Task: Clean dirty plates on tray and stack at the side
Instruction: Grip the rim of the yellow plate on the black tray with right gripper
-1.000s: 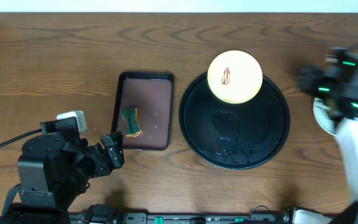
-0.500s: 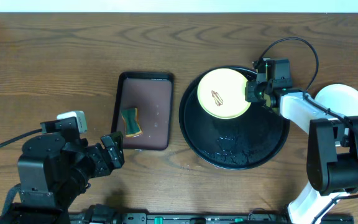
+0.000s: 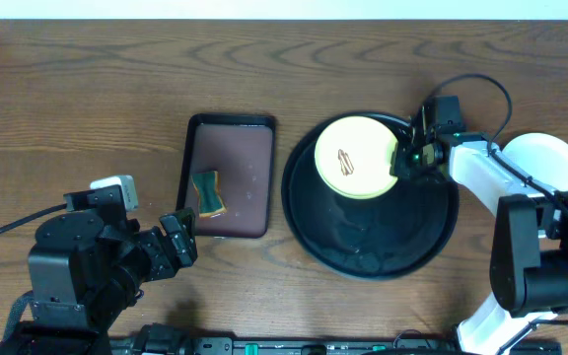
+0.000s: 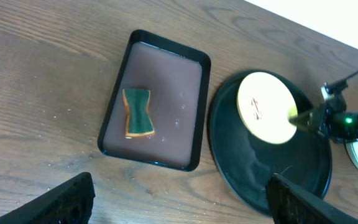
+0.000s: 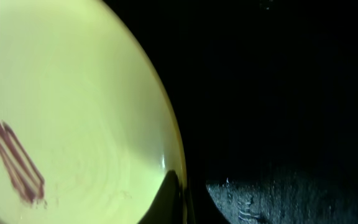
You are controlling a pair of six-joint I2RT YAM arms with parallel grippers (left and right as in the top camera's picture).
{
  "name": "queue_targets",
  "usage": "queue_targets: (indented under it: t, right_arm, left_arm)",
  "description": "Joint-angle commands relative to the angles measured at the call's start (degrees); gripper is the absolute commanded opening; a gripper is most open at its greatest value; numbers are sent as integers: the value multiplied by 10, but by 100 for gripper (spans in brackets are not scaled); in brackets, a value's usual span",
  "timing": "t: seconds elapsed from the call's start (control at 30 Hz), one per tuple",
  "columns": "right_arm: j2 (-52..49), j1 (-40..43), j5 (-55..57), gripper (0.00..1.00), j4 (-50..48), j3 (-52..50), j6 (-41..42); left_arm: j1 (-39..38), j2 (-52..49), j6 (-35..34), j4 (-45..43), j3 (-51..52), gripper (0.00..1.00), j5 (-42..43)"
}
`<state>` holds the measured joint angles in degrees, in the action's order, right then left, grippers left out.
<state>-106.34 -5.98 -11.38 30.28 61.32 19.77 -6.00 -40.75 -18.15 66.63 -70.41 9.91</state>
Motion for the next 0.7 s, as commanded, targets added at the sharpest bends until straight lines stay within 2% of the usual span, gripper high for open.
queue_targets:
  t: [0.0, 0.03, 0.1, 0.17, 0.37, 0.5, 0.57, 0.67]
  right_arm:
    - [-4, -6, 3, 8, 101, -26, 83]
    - [3, -6, 3, 24, 130, -26, 85]
    - [12, -5, 3, 31, 151, -26, 85]
    - [29, -4, 5, 34, 148, -26, 67]
    - [78, 10, 82, 34, 32, -25, -50]
    - [80, 29, 81, 25, -21, -26, -136]
    - [75, 39, 78, 25, -36, -26, -143]
    - [53, 49, 24, 25, -75, -26, -195]
  left_arm:
    - [3, 0, 1, 0, 2, 89, -5]
    - [3, 0, 1, 0, 2, 89, -5]
    - [3, 0, 1, 0, 2, 89, -5]
    - [3, 0, 1, 0, 2, 89, -5]
    - [3, 0, 1, 0, 2, 89, -5]
    - [3, 0, 1, 0, 2, 89, -5]
    - [3, 0, 1, 0, 2, 89, -5]
    - [3, 0, 1, -23, 2, 89, -5]
